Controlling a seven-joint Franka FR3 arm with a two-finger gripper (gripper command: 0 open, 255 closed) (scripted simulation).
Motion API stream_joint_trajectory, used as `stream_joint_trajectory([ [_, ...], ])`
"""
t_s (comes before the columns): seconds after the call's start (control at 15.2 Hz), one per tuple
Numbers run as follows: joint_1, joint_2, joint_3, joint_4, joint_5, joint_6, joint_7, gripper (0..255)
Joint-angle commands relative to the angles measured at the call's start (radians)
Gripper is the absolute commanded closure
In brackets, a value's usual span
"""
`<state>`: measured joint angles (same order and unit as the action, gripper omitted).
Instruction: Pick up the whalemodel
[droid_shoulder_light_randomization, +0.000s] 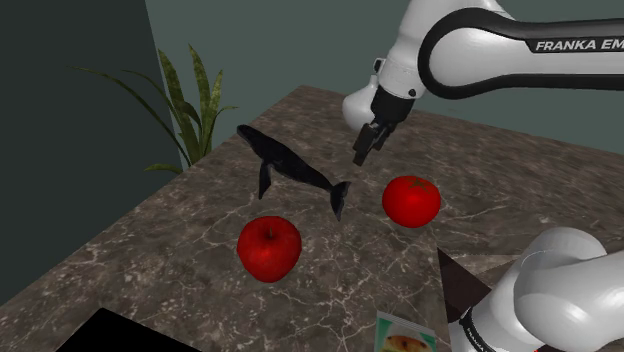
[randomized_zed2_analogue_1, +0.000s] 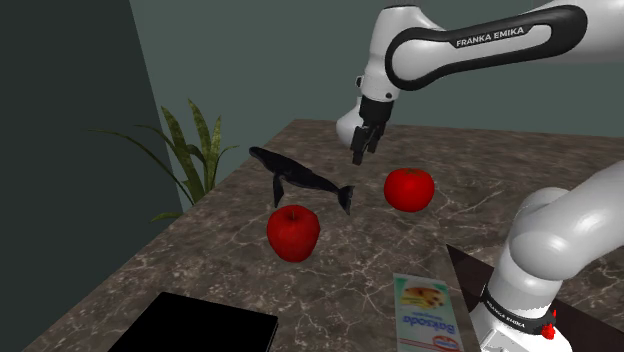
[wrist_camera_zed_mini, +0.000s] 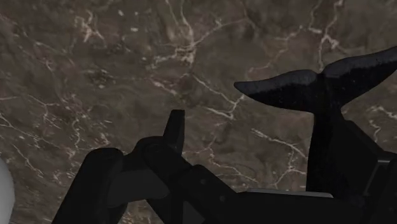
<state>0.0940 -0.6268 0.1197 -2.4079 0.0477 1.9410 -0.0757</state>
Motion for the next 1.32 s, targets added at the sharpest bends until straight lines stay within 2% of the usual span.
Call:
stream_joint_trajectory([
  [0.0, 0.023, 0.040, 0.021, 0.010, 0.017, 0.062, -0.002, 0],
  [0.66, 0.101, 0.249, 0.101, 0.110, 0.056, 0.312, -0.036, 0],
  [1.12, 0.102, 0.276, 0.109, 0.030, 0.058, 0.418, -0.036, 0],
  [1.25, 0.102, 0.276, 0.109, 0.030, 0.058, 0.418, -0.036, 0],
])
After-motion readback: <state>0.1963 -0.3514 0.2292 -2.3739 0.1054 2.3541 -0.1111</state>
